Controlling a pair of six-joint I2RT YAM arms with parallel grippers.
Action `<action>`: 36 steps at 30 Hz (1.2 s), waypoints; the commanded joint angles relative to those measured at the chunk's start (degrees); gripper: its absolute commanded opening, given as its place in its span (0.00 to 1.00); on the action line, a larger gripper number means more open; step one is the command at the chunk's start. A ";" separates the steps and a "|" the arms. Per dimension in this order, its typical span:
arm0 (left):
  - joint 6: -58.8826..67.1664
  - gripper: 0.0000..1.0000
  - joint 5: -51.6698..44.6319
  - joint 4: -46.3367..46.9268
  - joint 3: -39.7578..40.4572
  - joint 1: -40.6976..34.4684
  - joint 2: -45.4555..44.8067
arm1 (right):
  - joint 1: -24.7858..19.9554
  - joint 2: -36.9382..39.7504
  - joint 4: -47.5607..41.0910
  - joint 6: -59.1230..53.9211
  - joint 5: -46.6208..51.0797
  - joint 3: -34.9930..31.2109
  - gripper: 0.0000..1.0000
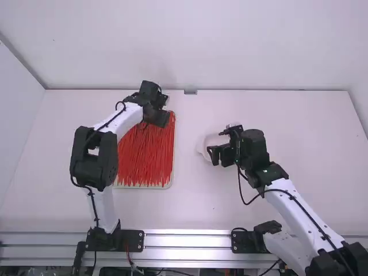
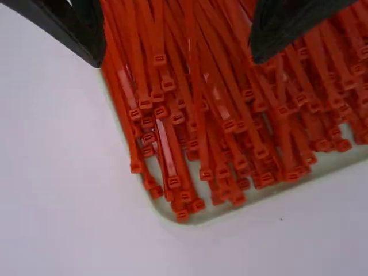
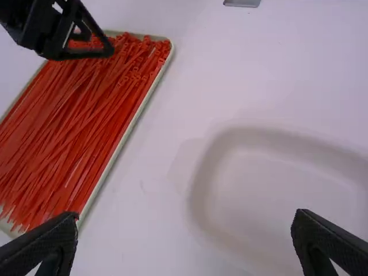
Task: Fasten the cable tie
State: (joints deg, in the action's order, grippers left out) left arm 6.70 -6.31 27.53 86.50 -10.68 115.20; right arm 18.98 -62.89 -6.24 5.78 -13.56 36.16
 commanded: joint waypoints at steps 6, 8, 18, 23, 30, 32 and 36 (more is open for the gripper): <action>-1.33 0.55 -0.28 -3.10 -5.31 0.00 1.07 | -0.98 -0.44 -0.44 -0.02 -0.17 1.75 0.99; -1.31 0.55 -0.31 -4.42 -6.58 0.02 1.07 | -0.50 -0.44 -0.24 -0.04 -0.13 1.75 0.99; -2.89 0.54 -0.31 -8.85 -10.16 -0.28 1.07 | -0.79 -0.44 -0.28 -0.20 -0.17 1.75 0.99; -3.91 0.53 -0.28 -10.43 -11.43 -0.44 1.09 | -0.98 -0.44 -0.44 0.20 -0.17 1.75 0.99; -3.98 0.50 -0.28 -11.37 -12.28 -0.59 1.09 | -0.07 -0.44 -0.24 -0.07 -0.13 1.75 0.99; -3.96 0.49 -0.35 -12.00 -12.59 -0.59 1.09 | -0.17 -0.44 -0.26 -0.02 -0.11 1.75 0.99; -3.96 0.49 -1.49 -12.98 -13.18 -0.59 1.09 | -0.72 -0.44 -0.48 -0.02 -0.13 1.75 0.99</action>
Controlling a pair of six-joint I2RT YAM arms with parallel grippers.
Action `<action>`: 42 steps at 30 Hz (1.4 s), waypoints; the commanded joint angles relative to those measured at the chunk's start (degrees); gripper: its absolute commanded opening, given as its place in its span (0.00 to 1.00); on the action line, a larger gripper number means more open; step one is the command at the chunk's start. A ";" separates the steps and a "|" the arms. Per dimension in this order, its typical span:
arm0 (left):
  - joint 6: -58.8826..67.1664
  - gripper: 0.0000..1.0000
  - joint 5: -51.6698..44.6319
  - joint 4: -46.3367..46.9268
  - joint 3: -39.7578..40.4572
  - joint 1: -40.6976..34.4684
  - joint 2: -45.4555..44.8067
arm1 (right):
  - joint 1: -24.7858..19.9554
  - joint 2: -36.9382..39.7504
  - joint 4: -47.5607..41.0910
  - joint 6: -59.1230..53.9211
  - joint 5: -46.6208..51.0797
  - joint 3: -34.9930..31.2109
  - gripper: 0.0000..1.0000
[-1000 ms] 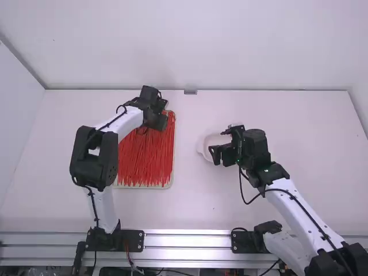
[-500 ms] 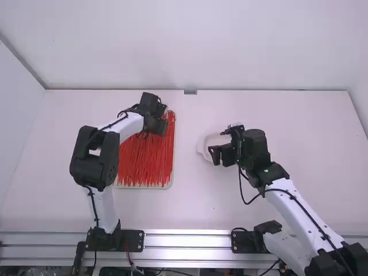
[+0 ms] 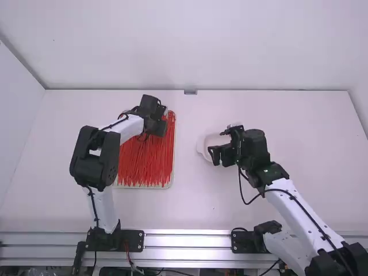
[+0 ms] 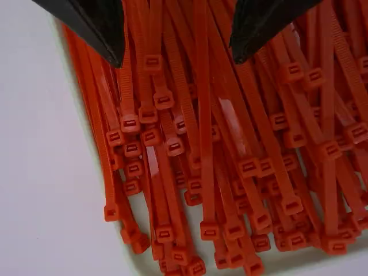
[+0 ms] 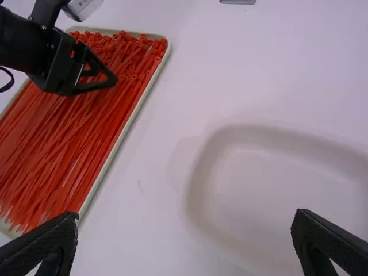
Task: Fasten the cable tie
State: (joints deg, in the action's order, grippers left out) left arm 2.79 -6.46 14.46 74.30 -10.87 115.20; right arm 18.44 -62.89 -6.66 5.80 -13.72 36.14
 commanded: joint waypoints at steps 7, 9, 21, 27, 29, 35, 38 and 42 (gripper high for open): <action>-0.92 0.48 -1.60 -1.68 -1.95 -0.39 1.09 | 0.07 -0.44 0.13 -0.04 0.02 1.77 0.99; -0.92 0.48 -1.66 -1.64 -1.95 -0.37 1.09 | 0.35 -0.44 0.20 -0.07 0.02 1.77 0.99; -1.16 0.41 -1.70 -1.66 -1.95 -0.46 1.09 | -0.28 -0.44 0.13 -0.02 0.00 1.77 0.99; -1.97 0.37 -1.68 -2.34 -1.95 -0.76 1.09 | 0.81 -0.44 0.17 -0.28 0.07 1.77 0.99; -1.88 0.37 -1.66 -2.34 -1.95 -1.22 1.09 | 0.52 -0.44 0.13 -0.22 0.04 1.77 0.99; -1.70 0.36 -1.42 -2.97 -1.95 -2.78 1.09 | -0.37 -0.44 -0.09 0.02 0.00 1.77 0.99; -2.16 0.36 0.83 -2.62 -1.95 -2.99 1.09 | -0.35 -0.44 -0.26 -0.02 -0.02 1.77 0.99; -1.97 0.35 1.60 -2.32 -1.95 -2.95 1.09 | 0.61 -0.44 -0.24 -0.28 0.02 1.77 0.99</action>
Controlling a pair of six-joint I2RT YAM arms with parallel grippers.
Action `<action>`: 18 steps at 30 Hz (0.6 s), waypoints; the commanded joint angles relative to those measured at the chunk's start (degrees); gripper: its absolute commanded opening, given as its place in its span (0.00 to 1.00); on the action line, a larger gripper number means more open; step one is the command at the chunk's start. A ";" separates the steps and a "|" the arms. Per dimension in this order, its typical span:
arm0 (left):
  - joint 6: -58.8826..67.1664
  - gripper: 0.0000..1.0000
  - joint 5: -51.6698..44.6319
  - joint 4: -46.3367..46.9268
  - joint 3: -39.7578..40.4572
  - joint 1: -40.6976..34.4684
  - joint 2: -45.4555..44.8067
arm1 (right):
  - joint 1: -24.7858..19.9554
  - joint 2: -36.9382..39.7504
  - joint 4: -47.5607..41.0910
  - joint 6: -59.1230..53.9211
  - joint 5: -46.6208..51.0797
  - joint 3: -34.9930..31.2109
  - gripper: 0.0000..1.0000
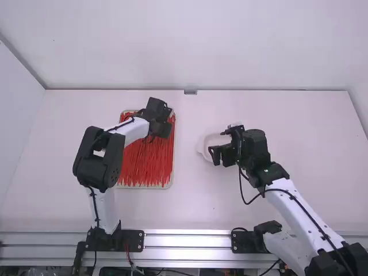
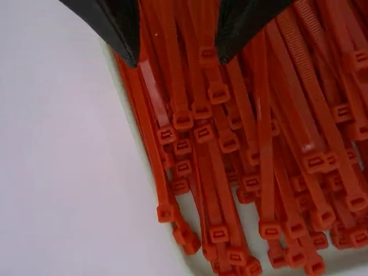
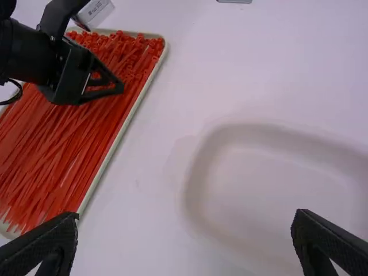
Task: Fasten the cable tie
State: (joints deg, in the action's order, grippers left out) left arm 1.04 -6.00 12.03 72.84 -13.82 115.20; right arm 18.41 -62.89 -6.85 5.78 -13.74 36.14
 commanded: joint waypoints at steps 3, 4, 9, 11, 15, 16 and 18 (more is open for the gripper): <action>-0.20 0.36 1.14 -0.11 -0.48 0.00 1.09 | 0.74 -0.44 -0.04 -0.22 0.04 1.77 0.99; -0.20 0.34 1.18 -0.17 -0.48 0.00 1.09 | 0.61 -0.44 -0.07 -0.22 0.07 1.77 0.99; -0.17 0.34 1.16 -0.42 -0.48 0.00 1.09 | 0.59 -0.44 -0.50 -0.20 0.04 1.77 0.99; -0.20 0.34 1.16 -0.46 -0.48 0.39 1.09 | 0.59 -0.44 -0.72 -0.24 0.07 1.77 0.99; -0.20 0.35 1.16 -0.52 -0.48 0.26 1.09 | 0.59 -0.44 -0.90 -0.22 0.09 1.77 0.99; -0.20 0.35 1.14 -0.55 -0.48 0.48 1.09 | 0.59 -0.44 -0.92 -0.24 0.07 1.77 0.99; -0.15 0.35 1.22 -0.55 -0.48 0.24 1.09 | 0.59 -0.44 -0.94 -0.24 0.09 1.77 0.99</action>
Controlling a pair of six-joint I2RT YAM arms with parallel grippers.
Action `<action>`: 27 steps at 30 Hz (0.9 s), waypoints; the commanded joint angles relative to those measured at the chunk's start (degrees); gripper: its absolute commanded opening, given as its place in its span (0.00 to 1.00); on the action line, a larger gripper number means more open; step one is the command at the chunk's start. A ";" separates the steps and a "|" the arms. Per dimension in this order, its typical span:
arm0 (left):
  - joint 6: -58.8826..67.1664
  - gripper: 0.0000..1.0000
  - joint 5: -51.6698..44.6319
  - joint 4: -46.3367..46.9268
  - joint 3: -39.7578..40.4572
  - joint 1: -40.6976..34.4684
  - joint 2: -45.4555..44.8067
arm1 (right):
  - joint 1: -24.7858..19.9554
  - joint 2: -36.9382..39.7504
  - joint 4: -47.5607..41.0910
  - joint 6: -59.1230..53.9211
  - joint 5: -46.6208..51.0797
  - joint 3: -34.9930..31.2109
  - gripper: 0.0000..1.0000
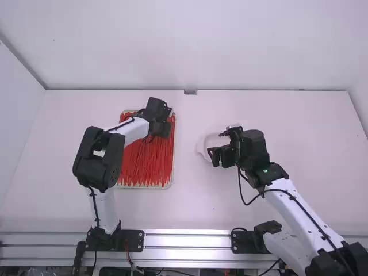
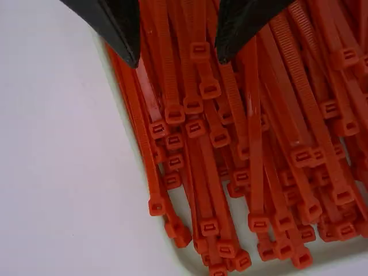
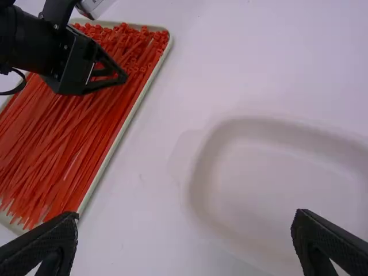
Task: Fasten the cable tie
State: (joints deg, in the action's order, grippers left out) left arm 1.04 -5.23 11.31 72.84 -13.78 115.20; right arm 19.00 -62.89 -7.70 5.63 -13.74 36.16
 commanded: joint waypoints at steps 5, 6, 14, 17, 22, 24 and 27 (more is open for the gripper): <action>-0.20 0.35 1.66 0.17 -0.48 0.37 1.09 | 0.00 -0.44 -0.07 -0.09 0.04 1.75 0.99; -0.20 0.35 1.66 0.17 -0.48 0.37 1.09 | 0.00 -0.44 -0.07 -0.09 0.04 1.75 0.99; -0.22 0.35 1.70 -0.17 -0.48 0.35 1.44 | 0.09 -0.44 -0.13 -0.07 0.22 1.75 0.99; -0.24 0.35 1.77 -0.76 -0.48 0.33 2.29 | 0.22 -0.44 -0.11 -0.09 0.22 1.75 0.99; -0.42 0.33 1.90 -0.66 -0.48 0.17 2.99 | -0.72 -0.44 -0.15 0.00 0.02 1.75 0.99; -0.37 0.33 1.88 -0.96 -0.42 0.17 2.99 | -0.74 -0.44 -0.11 0.13 0.00 1.75 0.99; -0.52 0.32 2.25 -0.85 -0.17 0.17 2.97 | -0.46 -0.44 -0.07 0.15 0.04 1.75 0.99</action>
State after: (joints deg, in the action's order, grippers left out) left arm 1.04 -3.73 10.26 72.84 -13.76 117.86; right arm 18.37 -62.89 -7.77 5.69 -13.76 36.14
